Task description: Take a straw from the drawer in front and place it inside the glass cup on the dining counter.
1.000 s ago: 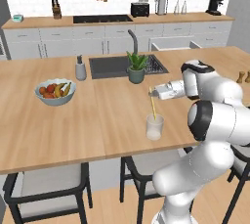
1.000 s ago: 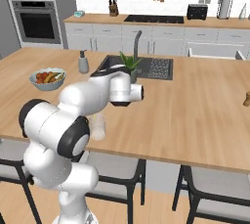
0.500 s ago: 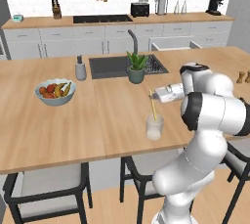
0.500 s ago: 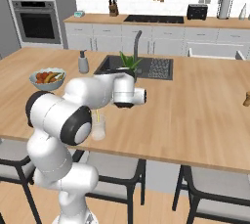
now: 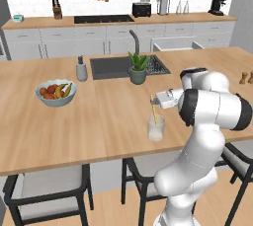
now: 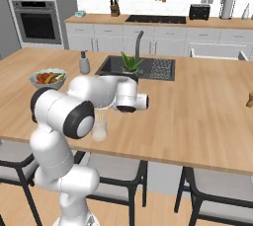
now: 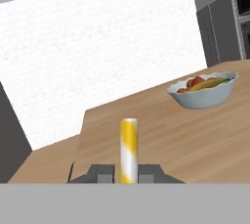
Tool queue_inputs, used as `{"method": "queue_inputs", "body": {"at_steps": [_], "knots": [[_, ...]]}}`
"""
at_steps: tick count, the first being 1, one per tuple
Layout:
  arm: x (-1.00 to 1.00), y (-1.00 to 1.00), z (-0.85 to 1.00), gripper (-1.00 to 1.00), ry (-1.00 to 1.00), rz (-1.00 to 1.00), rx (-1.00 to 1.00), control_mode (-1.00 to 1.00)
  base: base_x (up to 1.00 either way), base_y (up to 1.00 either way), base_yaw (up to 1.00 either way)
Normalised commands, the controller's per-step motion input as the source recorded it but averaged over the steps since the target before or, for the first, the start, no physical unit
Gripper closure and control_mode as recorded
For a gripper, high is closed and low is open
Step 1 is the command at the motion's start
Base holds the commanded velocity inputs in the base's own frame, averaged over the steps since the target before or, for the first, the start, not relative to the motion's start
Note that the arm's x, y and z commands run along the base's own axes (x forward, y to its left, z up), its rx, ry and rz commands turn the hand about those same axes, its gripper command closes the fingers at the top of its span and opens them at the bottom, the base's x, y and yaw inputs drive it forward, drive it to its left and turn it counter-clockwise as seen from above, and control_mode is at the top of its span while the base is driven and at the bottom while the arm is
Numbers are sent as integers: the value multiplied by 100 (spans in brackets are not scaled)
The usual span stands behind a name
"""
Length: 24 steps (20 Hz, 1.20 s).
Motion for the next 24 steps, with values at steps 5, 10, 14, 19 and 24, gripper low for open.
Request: {"method": "queue_inputs", "body": {"at_steps": [5, 10, 14, 19, 24], "knots": [[5, 0, -12, 100, -10, 6, 0, -100, 0, 0, 0], [-10, 0, -16, 100, -5, 6, 0, -100, 0, 0, 0], [-36, 0, -17, -100, -3, 3, 0, -100, 0, 0, 0], [-6, -1, -4, -100, -5, 2, 0, -100, 0, 0, 0], [0, -8, 1, -100, -10, 0, -2, -100, 0, 0, 0]]}}
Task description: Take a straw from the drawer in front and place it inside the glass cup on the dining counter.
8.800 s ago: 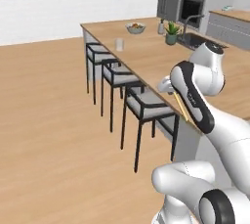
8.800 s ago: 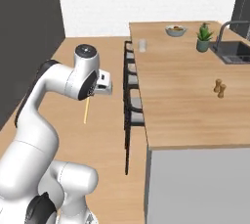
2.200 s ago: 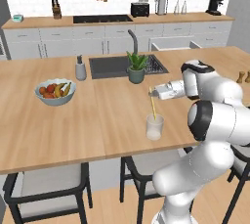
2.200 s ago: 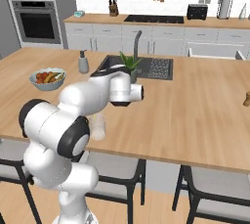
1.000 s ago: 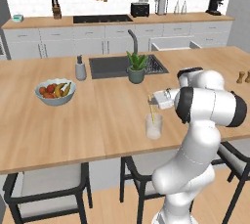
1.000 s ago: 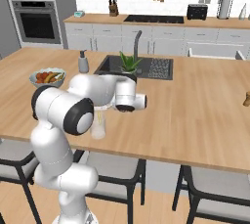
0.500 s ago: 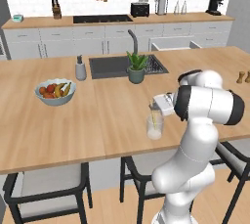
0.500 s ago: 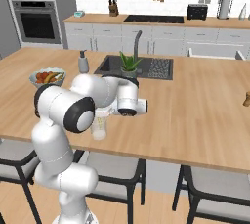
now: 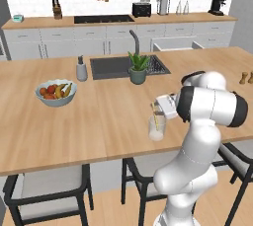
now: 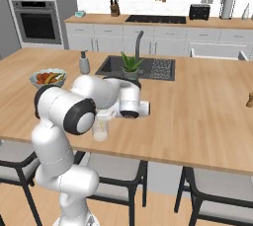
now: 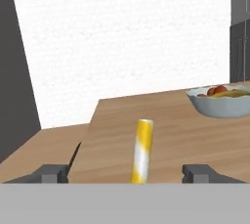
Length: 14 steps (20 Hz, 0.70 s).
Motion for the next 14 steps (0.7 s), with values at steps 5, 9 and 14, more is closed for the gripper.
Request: {"method": "queue_inputs", "body": {"at_steps": [5, 9, 14], "knots": [[-13, -13, 46, -100, -19, 0, -12, -100, 0, 0, 0], [-31, 0, 68, -100, -33, 0, -35, -100, 0, 0, 0], [-59, 31, 63, -100, -47, 0, -53, -100, 0, 0, 0]]}}
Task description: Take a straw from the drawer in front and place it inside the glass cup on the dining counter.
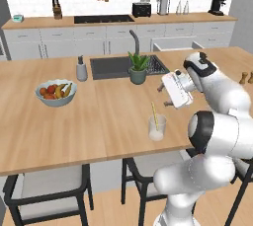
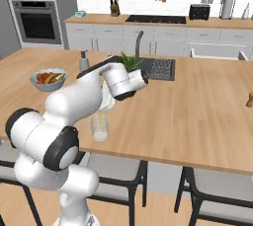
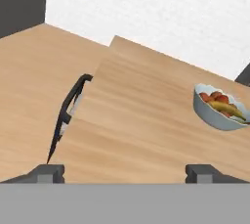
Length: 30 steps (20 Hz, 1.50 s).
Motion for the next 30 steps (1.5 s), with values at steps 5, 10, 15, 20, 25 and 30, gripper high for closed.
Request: {"method": "queue_inputs", "body": {"at_steps": [5, 10, 15, 20, 25, 30], "knots": [[-78, 64, 32, -100, -44, 0, -62, -100, 0, 0, 0], [-54, 70, 1, -100, -19, 0, -61, -100, 0, 0, 0], [-5, 59, -9, -100, 0, 0, -48, -100, 0, 0, 0], [0, 36, -23, -100, 8, 0, -30, -100, 0, 0, 0], [-2, 15, -19, -100, 34, 1, -5, -100, 0, 0, 0], [-45, 11, -11, -100, 25, 7, 0, -100, 0, 0, 0]]}}
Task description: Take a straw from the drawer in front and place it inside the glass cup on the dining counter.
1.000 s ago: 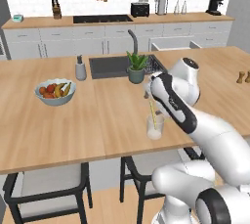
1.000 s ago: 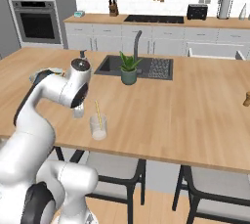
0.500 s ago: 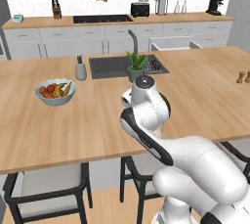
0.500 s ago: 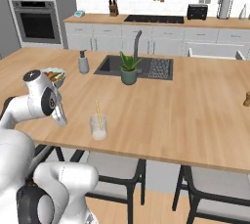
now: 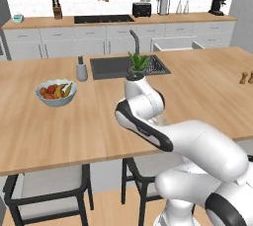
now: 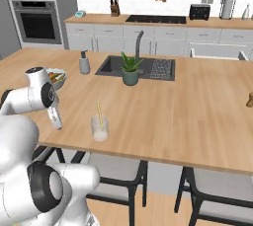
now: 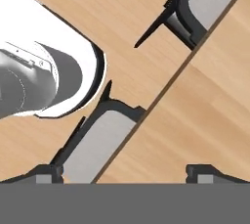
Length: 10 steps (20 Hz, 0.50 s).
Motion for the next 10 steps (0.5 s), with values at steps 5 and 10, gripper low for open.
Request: {"method": "queue_inputs", "body": {"at_steps": [5, 10], "knots": [[-92, 9, -14, -100, 4, 10, 0, -100, 0, 0, 0], [-99, 3, -2, -100, -3, 8, 0, -100, 0, 0, 0]]}}
